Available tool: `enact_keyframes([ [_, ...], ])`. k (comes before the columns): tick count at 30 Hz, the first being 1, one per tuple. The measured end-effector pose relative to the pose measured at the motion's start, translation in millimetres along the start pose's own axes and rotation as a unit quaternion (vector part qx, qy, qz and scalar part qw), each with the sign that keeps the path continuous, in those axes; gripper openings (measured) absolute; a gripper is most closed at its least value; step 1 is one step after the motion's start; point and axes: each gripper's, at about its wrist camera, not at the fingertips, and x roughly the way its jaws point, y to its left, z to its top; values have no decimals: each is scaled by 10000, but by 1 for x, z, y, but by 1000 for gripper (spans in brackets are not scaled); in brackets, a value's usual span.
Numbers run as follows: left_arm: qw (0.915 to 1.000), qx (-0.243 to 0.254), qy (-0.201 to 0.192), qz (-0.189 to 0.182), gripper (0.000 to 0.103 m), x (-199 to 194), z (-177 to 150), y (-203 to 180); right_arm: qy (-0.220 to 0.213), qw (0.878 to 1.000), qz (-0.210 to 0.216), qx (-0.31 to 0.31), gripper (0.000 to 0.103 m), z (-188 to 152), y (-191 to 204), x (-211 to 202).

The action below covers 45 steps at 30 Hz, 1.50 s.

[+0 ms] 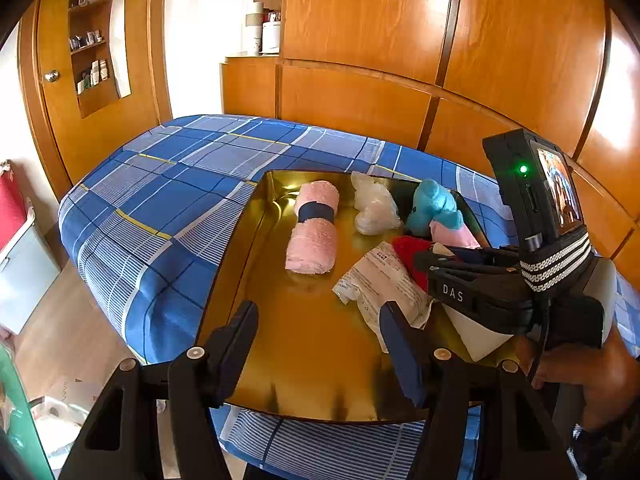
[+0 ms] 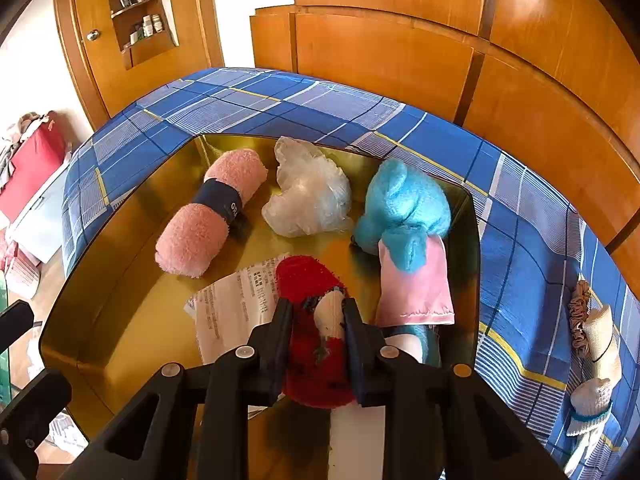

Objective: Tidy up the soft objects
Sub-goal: 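Carry the red Santa plush into the tray and open the right gripper, then move the left gripper toward the blue Tempo tissue pack while the right gripper withdraws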

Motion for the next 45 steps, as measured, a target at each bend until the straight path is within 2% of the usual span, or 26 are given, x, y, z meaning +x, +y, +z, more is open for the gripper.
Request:
enact_keyframes([
  [3, 10000, 6, -8, 3, 64, -1, 0, 0, -9, 10000, 44, 63, 27, 1, -2, -1],
  [8, 10000, -10, -28, 25, 65, -2, 0, 1, -94, 9997, 162, 156, 38, 0, -4, -5],
  [12, 10000, -13, -29, 33, 65, -3, -1, 2, -196, 9991, 272, 246, 54, -1, -4, -10],
  [21, 9999, -18, -89, 63, 67, -6, -1, 3, -458, 9967, 554, 388, 55, -5, -9, -28],
  [23, 9999, -14, -91, 78, 68, -7, -1, 3, -635, 9960, 516, 372, 55, -7, -9, -38],
  [27, 9999, -11, -110, 92, 70, -8, -1, 2, -1263, 9910, 262, 358, 55, -13, -14, -69],
  [29, 9999, -7, -114, 86, 70, -8, -1, 1, -1667, 9852, -29, 398, 55, -18, -18, -90],
  [31, 9999, 18, -120, 62, 71, -9, -2, -1, -1908, 9790, -340, 634, 72, -24, -28, -105],
  [34, 9999, 82, -129, 54, 72, -10, -2, -6, -1741, 9809, -268, 823, 74, -29, -45, -111],
  [37, 9997, 173, -138, 38, 72, -11, -3, -12, -1552, 9833, -420, 849, 74, -41, -60, -114],
  [45, 9989, 413, -199, -17, 72, -15, -3, -29, -1507, 9779, -599, 1317, 74, -73, -124, -138],
])
